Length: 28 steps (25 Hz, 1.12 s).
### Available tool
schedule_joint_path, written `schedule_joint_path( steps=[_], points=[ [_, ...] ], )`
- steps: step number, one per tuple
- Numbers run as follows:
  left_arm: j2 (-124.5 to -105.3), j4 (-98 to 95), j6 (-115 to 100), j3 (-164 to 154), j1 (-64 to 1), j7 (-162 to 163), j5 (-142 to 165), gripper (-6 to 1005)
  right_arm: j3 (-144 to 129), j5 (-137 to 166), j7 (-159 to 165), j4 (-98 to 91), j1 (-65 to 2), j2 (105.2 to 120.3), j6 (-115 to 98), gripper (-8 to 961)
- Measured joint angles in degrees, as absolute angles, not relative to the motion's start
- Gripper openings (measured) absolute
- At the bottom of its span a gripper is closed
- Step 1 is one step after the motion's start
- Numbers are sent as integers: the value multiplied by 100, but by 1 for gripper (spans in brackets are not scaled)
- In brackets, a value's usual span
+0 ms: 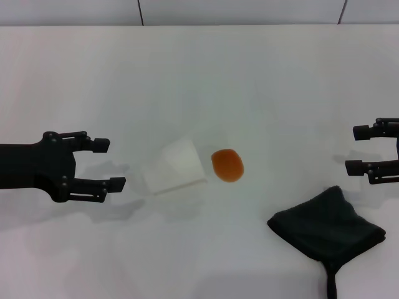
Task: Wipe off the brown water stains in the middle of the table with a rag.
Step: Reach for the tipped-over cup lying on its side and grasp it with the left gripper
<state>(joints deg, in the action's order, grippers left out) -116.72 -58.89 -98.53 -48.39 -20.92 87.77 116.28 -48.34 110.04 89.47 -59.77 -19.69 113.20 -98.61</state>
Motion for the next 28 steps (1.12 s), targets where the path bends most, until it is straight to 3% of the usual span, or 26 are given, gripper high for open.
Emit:
schedule_joint_path(
  steps=[12,21,28],
  points=[
    [-11632,-5971,-9852,-4864,-2186,9171,11719,849,-4834,11004,8877,-5942,-1979,11320,-9836,780],
    [-11613,-6796,-10060,-4889,-2927,10275,13028,840,-4836,11003,8765,-5941,-1998,11334,-9834,780],
    [-11757,-6879,-10024,-5310,-3516,10350,13810,833,-4877,11003,8729,-5971,-2009,11391,-9835,779]
  ],
)
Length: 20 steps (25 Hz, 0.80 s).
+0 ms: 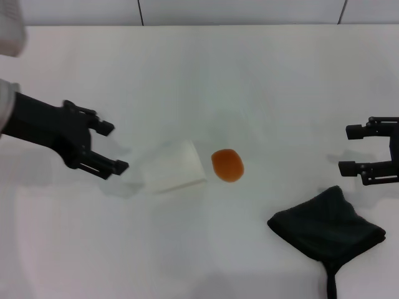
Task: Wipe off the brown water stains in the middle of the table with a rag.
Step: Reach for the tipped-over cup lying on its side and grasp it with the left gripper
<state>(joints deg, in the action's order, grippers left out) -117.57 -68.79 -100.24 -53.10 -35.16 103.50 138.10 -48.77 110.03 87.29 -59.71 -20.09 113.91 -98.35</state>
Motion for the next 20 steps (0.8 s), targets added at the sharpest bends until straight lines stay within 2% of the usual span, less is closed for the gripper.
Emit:
schedule_joint_path(
  steps=[4,20],
  points=[
    [-11887,-6866,-9861,-5613,-3627,10297,13939,829,-4880,11003,8727,-5989,-2013,11400,-9859,779],
    [-11929,-6122,-8766,-6500,-3701,10297,13564,812,-4892,11002,8719,-5995,-2013,11436,-9877,780]
  ],
)
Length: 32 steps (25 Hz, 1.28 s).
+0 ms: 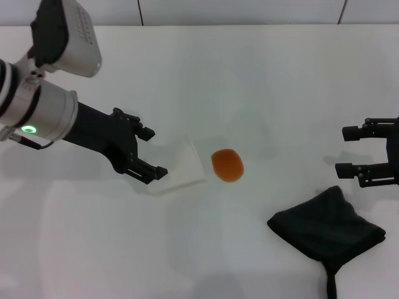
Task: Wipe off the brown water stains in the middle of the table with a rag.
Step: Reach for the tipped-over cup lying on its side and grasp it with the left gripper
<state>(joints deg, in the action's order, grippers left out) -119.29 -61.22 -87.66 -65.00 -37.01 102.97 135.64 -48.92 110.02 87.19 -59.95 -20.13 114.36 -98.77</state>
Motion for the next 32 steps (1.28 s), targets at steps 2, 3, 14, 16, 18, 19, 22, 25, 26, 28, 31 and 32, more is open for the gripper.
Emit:
schedule_joint_path(
  steps=[2,3,14,16,18,19,22,25,26,28,31,32],
  points=[
    [-11934,-6085,-8628,-6622,-3678,10296,13546,810,-4896,11003,8719,-5995,-2015,11441,-9880,780],
    [-11936,-6043,-8557,-6678,-3670,10296,13507,809,-4896,11003,8718,-5995,-2017,11443,-9880,780],
    [-11935,-5418,-7904,-7094,-3712,10180,13144,798,-4895,11004,8718,-5994,-2022,11443,-9862,780],
    [-11935,-5294,-7784,-7145,-3725,10152,13117,796,-4895,11004,8718,-5994,-2022,11443,-9866,779],
    [-11935,-5194,-7712,-7179,-3741,10125,13076,794,-4895,11004,8718,-5994,-2022,11446,-9870,779],
    [-11935,-5154,-7678,-7184,-3746,10104,13055,793,-4898,11004,8718,-5994,-2022,11449,-9870,779],
    [-11935,-5095,-7578,-7232,-3746,10046,12979,790,-4900,11004,8715,-5991,-2021,11450,-9870,779],
    [-11935,-5086,-7486,-7321,-3728,10017,12914,787,-4904,11007,8704,-5970,-2021,11452,-9867,779],
    [-11935,-5075,-7472,-7336,-3725,10014,12908,786,-4904,11008,8698,-5966,-2021,11452,-9863,779],
    [-11936,-5014,-7466,-7337,-3730,9989,12906,784,-4904,11009,8689,-5961,-2021,11452,-9862,779],
    [-11935,-4884,-7351,-7360,-3745,9934,12904,780,-4904,11011,8674,-5951,-2021,11452,-9862,779],
    [-11935,-4872,-7309,-7380,-3746,9926,12902,779,-4904,11012,8670,-5948,-2021,11452,-9861,779]
  ],
)
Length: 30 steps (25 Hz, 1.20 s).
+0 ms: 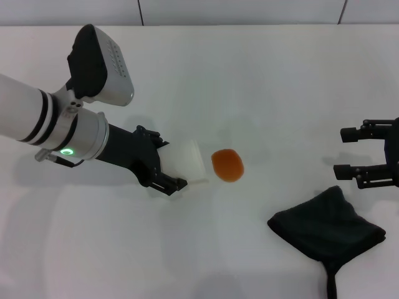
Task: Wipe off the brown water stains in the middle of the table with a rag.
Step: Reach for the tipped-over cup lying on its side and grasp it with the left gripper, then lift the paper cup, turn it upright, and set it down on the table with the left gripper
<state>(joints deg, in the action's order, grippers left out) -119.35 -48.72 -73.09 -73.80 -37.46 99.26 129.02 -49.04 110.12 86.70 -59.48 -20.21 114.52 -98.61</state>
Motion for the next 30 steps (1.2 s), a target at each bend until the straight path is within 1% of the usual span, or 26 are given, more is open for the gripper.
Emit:
schedule_joint_path(
  steps=[15,25,30],
  points=[
    [-11935,-4844,-7153,-7471,-3753,9784,12759,764,-4904,11013,8672,-5946,-2021,11459,-9842,779],
    [-11915,-5273,-7078,-7340,-3524,9408,11989,654,-4904,11013,8668,-5962,-2039,11464,-9868,779],
    [-11923,-4878,-6712,-7265,-3522,8795,11047,613,-4966,11008,8668,-5947,-2109,11470,-9852,780]
  ],
)
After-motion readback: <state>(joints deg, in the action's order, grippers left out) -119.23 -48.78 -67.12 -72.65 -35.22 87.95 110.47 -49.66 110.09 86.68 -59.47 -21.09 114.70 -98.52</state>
